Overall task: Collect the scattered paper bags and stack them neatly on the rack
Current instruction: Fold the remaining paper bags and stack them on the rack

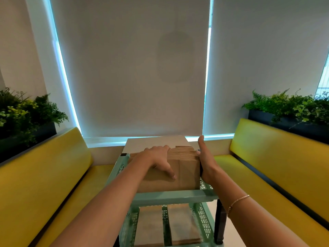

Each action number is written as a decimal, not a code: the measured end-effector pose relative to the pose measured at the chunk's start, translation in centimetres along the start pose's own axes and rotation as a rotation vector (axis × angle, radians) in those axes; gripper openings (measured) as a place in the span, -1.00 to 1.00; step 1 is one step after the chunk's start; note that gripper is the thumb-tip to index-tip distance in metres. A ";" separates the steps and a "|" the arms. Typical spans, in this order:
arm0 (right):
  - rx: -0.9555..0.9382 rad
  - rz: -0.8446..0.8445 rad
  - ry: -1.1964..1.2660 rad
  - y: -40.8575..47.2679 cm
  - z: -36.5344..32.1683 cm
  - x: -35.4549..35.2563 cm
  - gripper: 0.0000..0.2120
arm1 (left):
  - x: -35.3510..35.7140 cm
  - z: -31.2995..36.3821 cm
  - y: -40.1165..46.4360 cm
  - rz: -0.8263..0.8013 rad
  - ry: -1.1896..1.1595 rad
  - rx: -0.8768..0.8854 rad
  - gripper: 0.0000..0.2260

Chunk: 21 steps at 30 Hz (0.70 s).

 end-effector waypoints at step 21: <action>-0.551 -0.321 -1.490 -0.4 -4.9 2.2 0.02 | -0.3 0.3 -0.6 0.012 0.030 0.007 -0.23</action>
Point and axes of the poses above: each hand's wrist, its own y-axis towards the middle knuckle, its own x-axis out of the palm, z = x × y, the point moved 3 cm from there along y, towards the middle knuckle, and after that the axes turned 11 degrees about z, right-handed, at the moved point
